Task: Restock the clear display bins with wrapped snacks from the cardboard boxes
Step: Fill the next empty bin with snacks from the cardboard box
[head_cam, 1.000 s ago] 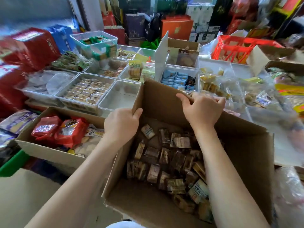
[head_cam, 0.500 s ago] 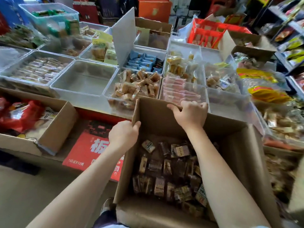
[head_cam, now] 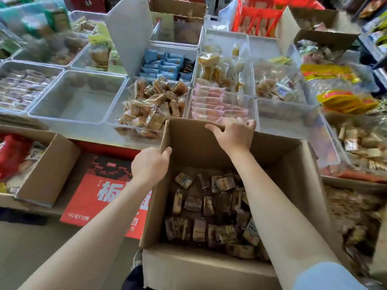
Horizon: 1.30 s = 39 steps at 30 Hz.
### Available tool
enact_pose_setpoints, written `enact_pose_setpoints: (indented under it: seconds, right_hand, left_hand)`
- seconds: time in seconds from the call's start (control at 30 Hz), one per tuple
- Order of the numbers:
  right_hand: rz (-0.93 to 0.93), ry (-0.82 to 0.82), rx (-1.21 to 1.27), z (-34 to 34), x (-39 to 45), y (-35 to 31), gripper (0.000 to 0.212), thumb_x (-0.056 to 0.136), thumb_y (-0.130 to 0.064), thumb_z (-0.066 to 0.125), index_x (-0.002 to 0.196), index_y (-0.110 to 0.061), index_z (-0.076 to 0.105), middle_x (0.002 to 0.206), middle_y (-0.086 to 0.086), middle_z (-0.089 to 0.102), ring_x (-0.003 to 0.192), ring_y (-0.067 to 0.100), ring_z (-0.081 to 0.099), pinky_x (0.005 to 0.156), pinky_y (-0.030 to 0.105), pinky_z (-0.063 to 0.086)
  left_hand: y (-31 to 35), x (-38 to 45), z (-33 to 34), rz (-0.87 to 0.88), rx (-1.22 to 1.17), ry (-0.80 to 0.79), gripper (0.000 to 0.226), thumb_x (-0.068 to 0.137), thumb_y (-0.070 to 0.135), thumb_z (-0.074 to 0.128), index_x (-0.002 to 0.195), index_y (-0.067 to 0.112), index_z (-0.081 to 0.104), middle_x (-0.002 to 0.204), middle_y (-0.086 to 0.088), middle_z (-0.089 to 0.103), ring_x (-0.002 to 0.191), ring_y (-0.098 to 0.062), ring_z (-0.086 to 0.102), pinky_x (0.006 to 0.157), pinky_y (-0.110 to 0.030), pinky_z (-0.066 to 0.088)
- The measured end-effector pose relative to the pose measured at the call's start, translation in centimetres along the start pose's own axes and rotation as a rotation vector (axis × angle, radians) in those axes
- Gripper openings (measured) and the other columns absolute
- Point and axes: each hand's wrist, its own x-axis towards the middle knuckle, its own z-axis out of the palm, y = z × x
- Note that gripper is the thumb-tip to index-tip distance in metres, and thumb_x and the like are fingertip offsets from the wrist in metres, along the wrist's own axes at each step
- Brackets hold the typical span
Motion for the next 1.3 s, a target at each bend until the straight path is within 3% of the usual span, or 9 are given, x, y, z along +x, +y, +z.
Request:
enact_pose_setpoints:
  seconds: [0.17, 0.33, 0.43, 0.53, 0.67, 0.83, 0.93, 1.1, 1.3]
  right_hand:
    - [0.010, -0.085, 0.040, 0.7, 0.1, 0.9, 0.064, 0.091, -0.072, 0.044, 0.093, -0.011, 0.066, 0.096, 0.006, 0.069, 0.095, 0.027, 0.061, 0.089, 0.043, 0.039]
    - [-0.291, 0.169, 0.187, -0.5, -4.3, -3.2, 0.024, 0.094, -0.034, 0.059, 0.090, -0.011, 0.055, 0.088, 0.007, 0.056, 0.085, 0.025, 0.050, 0.082, 0.041, 0.040]
    - [-0.293, -0.342, 0.255, 2.1, -7.1, -4.6, 0.018, 0.097, -0.029, 0.053, 0.095, -0.013, 0.060, 0.088, 0.007, 0.065, 0.084, 0.028, 0.062, 0.074, 0.037, 0.041]
    - [-0.124, -0.782, 0.143, 7.5, -8.6, -3.7, 0.028, 0.099, -0.029, 0.052, 0.121, -0.012, 0.056, 0.118, 0.013, 0.063, 0.109, 0.033, 0.061, 0.082, 0.038, 0.048]
    - [-0.030, -1.012, -0.110, 13.7, -10.7, -3.0, 0.055, 0.099, -0.024, 0.052, 0.149, -0.016, 0.030, 0.146, 0.018, 0.043, 0.134, 0.035, 0.041, 0.104, 0.045, 0.038]
    - [0.070, -1.024, -0.195, 16.9, -11.9, -3.5, 0.051, 0.101, -0.022, 0.042, 0.149, -0.016, 0.026, 0.147, 0.018, 0.044, 0.136, 0.033, 0.039, 0.107, 0.045, 0.033]
    - [0.301, -1.059, 0.137, 14.9, -10.0, -3.3, 0.069, 0.095, -0.040, 0.057, 0.151, -0.012, 0.026, 0.146, 0.016, 0.047, 0.136, 0.035, 0.042, 0.110, 0.042, 0.036]
    - [0.794, -1.404, 1.357, 4.7, -5.2, -2.3, 0.040, 0.085, -0.026, 0.049, 0.114, -0.002, 0.061, 0.098, 0.022, 0.067, 0.084, 0.032, 0.066, 0.080, 0.039, 0.053]
    - [0.406, -1.466, 1.994, -5.4, -1.8, -4.4, 0.060, 0.098, -0.046, 0.034, 0.131, -0.001, 0.056, 0.116, 0.026, 0.061, 0.085, 0.036, 0.064, 0.072, 0.040, 0.056]
  left_hand:
    - [0.7, 0.7, 0.5, 0.008, 0.089, -0.002, 0.054, 0.105, 0.051, 0.035, 0.072, 0.014, 0.058, 0.080, -0.005, 0.063, 0.077, -0.027, 0.059, 0.066, -0.035, 0.041]
    - [-0.3, 0.8, 0.9, -0.001, -0.099, -0.024, 0.044, 0.102, 0.054, 0.037, 0.093, 0.017, 0.059, 0.089, -0.002, 0.064, 0.083, -0.025, 0.061, 0.075, -0.042, 0.052]
    - [-0.5, 0.9, 1.1, 0.020, -0.227, -0.048, 0.039, 0.102, 0.051, 0.041, 0.102, 0.017, 0.059, 0.092, -0.002, 0.065, 0.083, -0.022, 0.062, 0.076, -0.043, 0.054]
    - [-0.8, 1.1, 1.2, 0.037, -0.257, -0.045, 0.037, 0.104, 0.048, 0.043, 0.099, 0.016, 0.060, 0.085, -0.001, 0.064, 0.078, -0.021, 0.061, 0.067, -0.038, 0.050]
    - [-1.2, 1.3, 1.4, 0.046, -0.294, -0.026, 0.035, 0.104, 0.047, 0.043, 0.102, 0.018, 0.062, 0.086, 0.000, 0.066, 0.079, -0.020, 0.063, 0.071, -0.043, 0.054]
    - [-1.4, 1.5, 1.9, 0.029, -0.321, -0.003, 0.032, 0.104, 0.047, 0.044, 0.104, 0.020, 0.061, 0.086, 0.004, 0.065, 0.078, -0.015, 0.062, 0.066, -0.036, 0.051]
    - [-1.3, 1.5, 1.8, 0.029, -0.319, -0.006, 0.031, 0.104, 0.046, 0.044, 0.100, 0.020, 0.061, 0.084, 0.003, 0.064, 0.076, -0.017, 0.061, 0.064, -0.035, 0.049]
    - [-1.0, 1.4, 1.3, 0.035, -0.301, -0.033, 0.032, 0.103, 0.045, 0.045, 0.095, 0.018, 0.060, 0.083, 0.000, 0.065, 0.078, -0.021, 0.062, 0.068, -0.040, 0.051]
    - [-2.8, 1.9, -0.6, 0.049, -0.493, -0.190, 0.051, 0.103, 0.060, 0.030, 0.102, 0.025, 0.068, 0.098, 0.004, 0.070, 0.093, -0.017, 0.066, 0.089, -0.042, 0.051]
